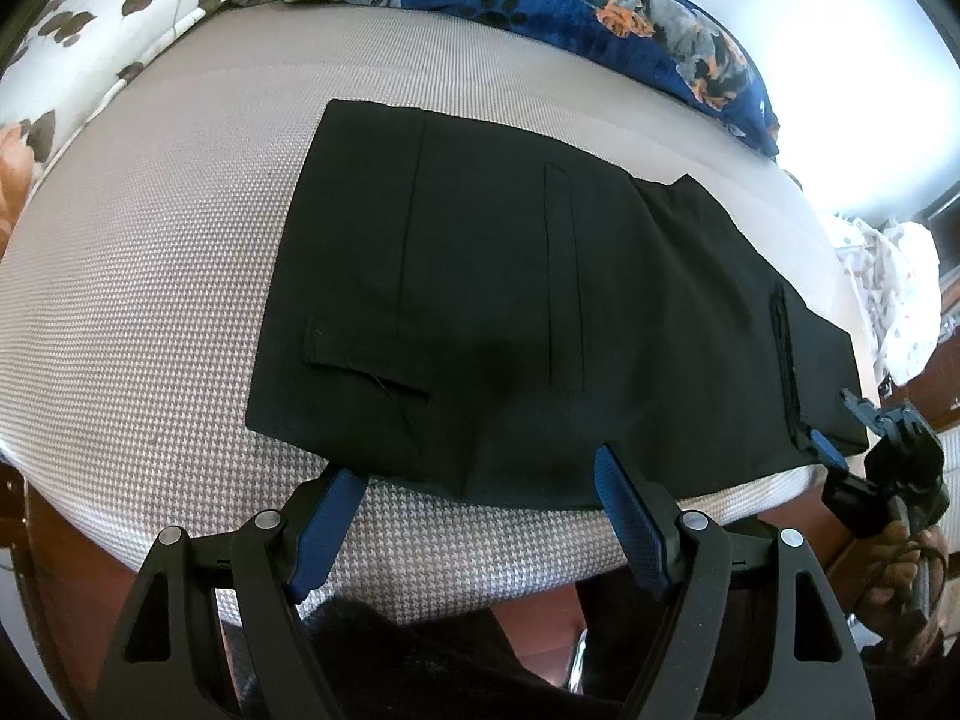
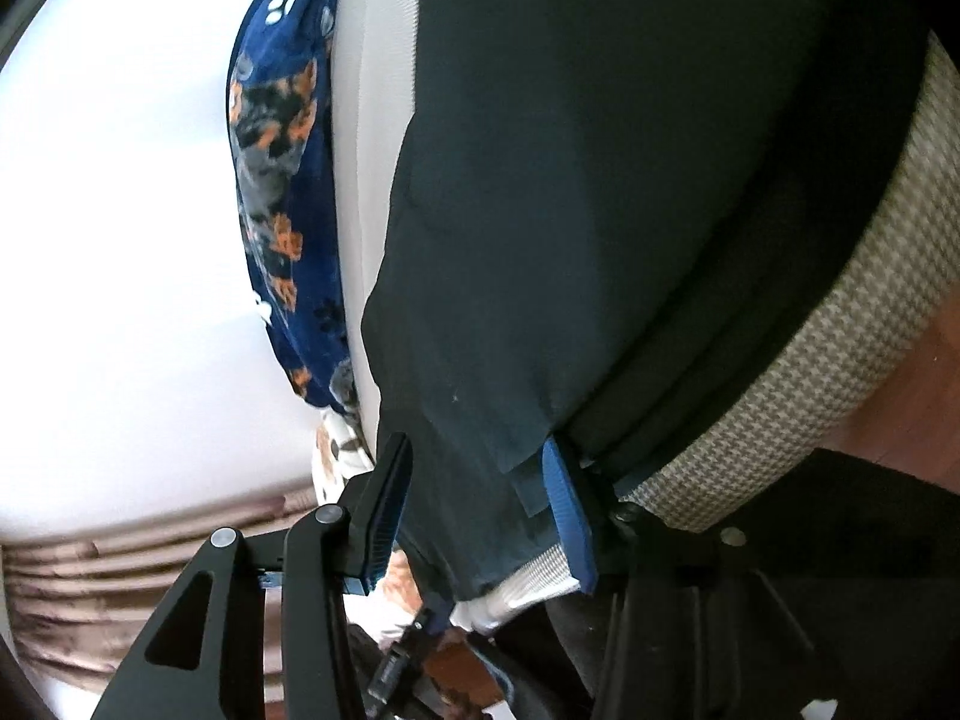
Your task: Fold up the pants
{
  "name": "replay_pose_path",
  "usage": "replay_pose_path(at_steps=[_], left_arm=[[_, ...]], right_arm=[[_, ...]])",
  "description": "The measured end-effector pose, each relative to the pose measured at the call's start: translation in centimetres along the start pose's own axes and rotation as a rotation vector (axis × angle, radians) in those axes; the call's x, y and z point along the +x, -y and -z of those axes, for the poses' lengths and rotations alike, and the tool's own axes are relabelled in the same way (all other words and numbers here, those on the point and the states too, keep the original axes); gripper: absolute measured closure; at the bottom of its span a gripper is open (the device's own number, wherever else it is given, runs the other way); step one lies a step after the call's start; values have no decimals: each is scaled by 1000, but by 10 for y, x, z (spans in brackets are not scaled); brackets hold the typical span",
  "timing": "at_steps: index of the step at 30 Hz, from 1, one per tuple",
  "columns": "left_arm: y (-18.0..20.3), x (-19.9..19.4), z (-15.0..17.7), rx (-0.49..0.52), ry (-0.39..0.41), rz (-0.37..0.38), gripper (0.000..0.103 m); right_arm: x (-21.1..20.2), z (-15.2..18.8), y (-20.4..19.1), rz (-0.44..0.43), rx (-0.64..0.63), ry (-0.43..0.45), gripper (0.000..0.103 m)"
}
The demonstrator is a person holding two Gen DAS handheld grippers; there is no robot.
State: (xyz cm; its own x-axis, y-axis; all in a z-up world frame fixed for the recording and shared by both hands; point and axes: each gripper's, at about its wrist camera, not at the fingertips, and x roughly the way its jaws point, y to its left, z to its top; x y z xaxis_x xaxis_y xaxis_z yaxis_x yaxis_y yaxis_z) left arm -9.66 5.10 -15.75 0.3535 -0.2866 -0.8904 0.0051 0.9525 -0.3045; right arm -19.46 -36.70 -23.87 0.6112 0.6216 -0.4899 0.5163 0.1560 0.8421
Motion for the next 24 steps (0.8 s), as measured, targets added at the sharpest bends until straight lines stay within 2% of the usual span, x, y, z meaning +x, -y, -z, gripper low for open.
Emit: replay_pose_path(at_steps=[1, 2, 3, 5, 17, 21, 24], left_arm=[[0, 0, 0, 1, -1, 0, 26], [1, 0, 0, 1, -1, 1, 26], [1, 0, -1, 1, -1, 2, 26], [1, 1, 0, -2, -3, 4, 26], [0, 2, -1, -6, -7, 8, 26], [1, 2, 0, -5, -7, 7, 26], [1, 2, 0, -5, -8, 8, 26]], right_arm=[[0, -1, 3, 16, 10, 1, 82], [0, -3, 7, 43, 21, -2, 99], [1, -4, 13, 42, 40, -8, 102], [1, -5, 20, 1, 73, -16, 102], [-10, 6, -1, 36, -81, -33, 99], [-10, 13, 7, 70, -80, -61, 99], [-10, 14, 11, 58, -73, -60, 99]])
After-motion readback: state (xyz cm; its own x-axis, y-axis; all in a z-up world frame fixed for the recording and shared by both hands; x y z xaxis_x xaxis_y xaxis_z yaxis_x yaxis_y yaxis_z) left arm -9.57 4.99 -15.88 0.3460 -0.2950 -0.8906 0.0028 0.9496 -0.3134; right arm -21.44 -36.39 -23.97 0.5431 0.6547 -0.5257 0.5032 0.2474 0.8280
